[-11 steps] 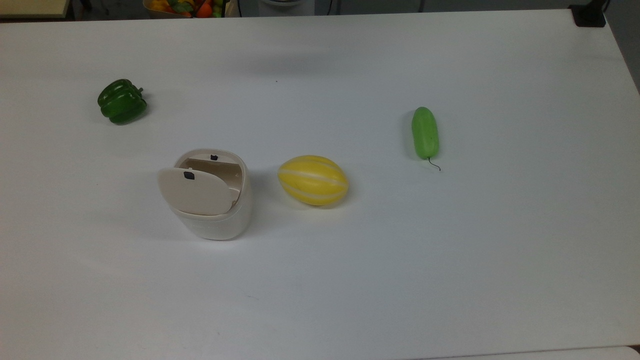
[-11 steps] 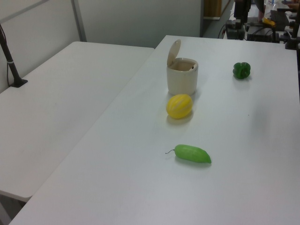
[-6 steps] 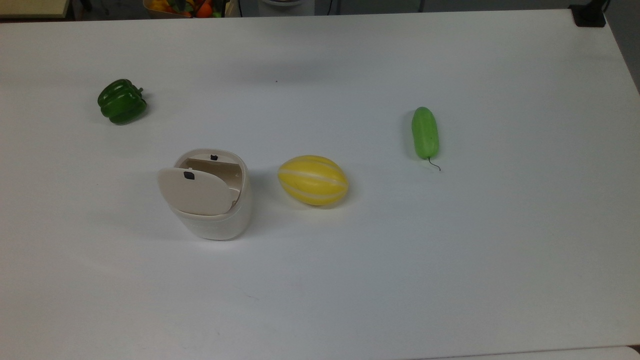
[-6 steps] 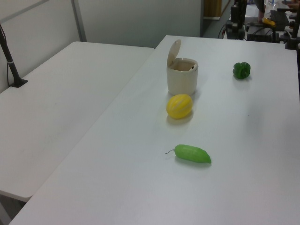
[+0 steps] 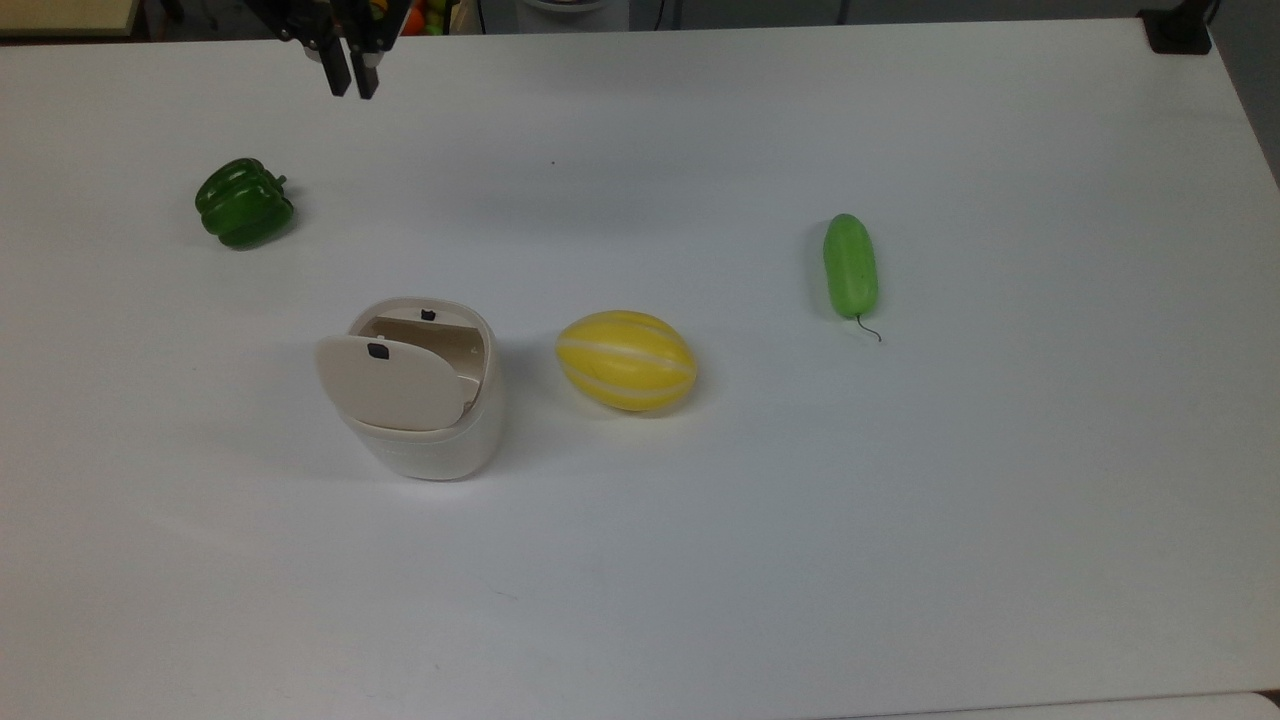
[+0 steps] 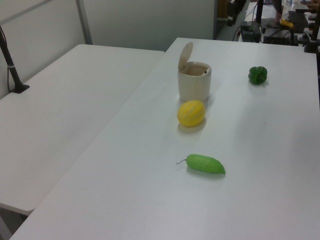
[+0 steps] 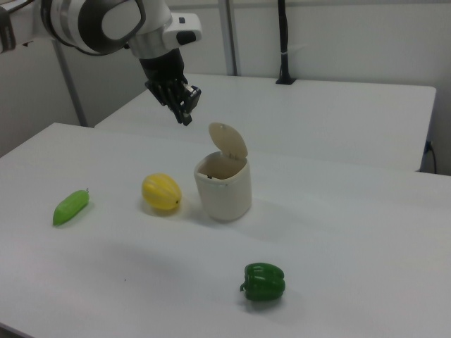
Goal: Close garbage bin
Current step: 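Move the gripper down toward the open lid of the cream bin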
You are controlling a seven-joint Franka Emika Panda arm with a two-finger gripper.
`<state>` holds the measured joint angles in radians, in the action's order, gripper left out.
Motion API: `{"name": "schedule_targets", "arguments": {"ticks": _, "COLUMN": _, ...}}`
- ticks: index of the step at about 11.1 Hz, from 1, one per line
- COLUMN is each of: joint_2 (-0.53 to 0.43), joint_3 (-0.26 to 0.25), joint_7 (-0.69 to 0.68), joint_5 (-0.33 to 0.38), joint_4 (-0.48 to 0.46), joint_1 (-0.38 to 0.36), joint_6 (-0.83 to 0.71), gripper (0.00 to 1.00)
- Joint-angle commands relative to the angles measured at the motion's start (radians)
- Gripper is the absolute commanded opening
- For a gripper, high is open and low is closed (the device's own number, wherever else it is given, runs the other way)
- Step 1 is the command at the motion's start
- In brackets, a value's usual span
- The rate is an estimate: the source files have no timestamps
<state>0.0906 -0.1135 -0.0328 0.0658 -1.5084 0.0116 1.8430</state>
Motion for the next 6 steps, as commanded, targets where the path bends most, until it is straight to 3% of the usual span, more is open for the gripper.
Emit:
{"name": "schedule_targets", "arguments": {"ticks": 1, "joint_2": 0.041, "joint_3": -0.014, "joint_7": 0.042, "joint_5": 0.049, "joint_4": 0.065, "joint_1": -0.007, "joint_6": 0.120, "gripper": 0.09}}
{"name": "schedule_targets", "arguments": {"ticks": 6, "joint_2": 0.102, "joint_3": -0.012, "joint_7": 0.171, "joint_5": 0.051, "joint_4": 0.069, "joint_1": -0.010, "joint_6": 0.459, "gripper": 0.08}}
